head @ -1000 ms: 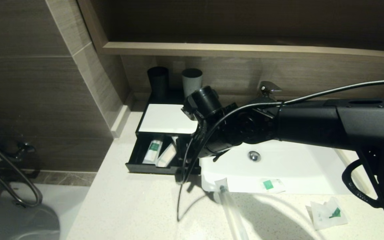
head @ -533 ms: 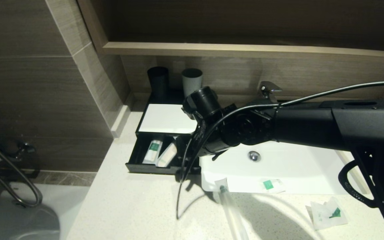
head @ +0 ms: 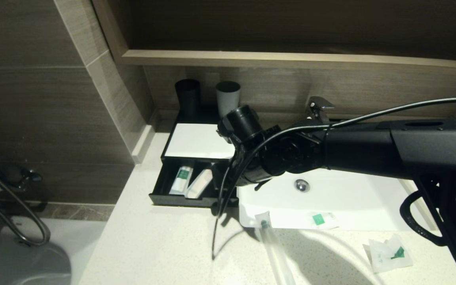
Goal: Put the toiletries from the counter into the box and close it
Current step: Place the bathroom toiletry into the drawer
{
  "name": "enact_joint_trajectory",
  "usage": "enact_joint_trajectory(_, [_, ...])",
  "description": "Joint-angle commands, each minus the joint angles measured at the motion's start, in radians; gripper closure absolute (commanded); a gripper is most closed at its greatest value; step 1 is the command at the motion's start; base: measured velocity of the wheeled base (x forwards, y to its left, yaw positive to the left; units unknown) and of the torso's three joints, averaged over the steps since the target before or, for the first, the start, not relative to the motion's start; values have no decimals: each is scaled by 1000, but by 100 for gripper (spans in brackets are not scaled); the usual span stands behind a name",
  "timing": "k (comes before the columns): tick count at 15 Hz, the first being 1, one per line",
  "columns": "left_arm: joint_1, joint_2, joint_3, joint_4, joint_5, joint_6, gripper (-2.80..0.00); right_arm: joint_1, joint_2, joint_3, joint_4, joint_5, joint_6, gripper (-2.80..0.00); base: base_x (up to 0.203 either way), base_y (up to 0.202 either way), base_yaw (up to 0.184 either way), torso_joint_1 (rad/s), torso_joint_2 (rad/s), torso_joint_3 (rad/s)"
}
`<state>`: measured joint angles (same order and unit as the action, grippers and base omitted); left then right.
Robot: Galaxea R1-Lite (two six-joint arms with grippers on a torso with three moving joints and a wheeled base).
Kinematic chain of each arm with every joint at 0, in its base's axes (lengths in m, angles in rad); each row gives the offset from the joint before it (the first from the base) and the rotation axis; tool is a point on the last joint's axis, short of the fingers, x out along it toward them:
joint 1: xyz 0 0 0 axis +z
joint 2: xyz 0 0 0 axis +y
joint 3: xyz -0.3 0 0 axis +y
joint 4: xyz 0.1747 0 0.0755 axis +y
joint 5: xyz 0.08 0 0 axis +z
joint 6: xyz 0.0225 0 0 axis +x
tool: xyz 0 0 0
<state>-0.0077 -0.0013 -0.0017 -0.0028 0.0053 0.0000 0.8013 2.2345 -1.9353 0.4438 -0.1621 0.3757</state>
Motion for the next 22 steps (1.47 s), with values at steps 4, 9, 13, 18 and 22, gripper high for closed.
enact_joint_trajectory(4, [0, 0, 0, 0, 1, 0, 0, 9, 7, 3, 4, -2, -8, 0, 0, 0, 0, 0, 0, 0])
enact_joint_trajectory(9, [0, 0, 0, 0, 1, 0, 0, 10, 4, 6, 7, -2, -8, -280, 0, 0, 0, 0, 0, 0])
enact_joint_trajectory(13, [0, 0, 0, 0, 1, 0, 0, 10, 2, 6, 7, -2, -8, -280, 0, 0, 0, 0, 0, 0])
enact_joint_trajectory(18, [0, 0, 0, 0, 1, 0, 0, 10, -55, 13, 11, 1, 2, -280, 0, 0, 0, 0, 0, 0])
enact_joint_trajectory(22, [0, 0, 0, 0, 1, 0, 0, 9, -126, 30, 12, 3, 4, -280, 0, 0, 0, 0, 0, 0])
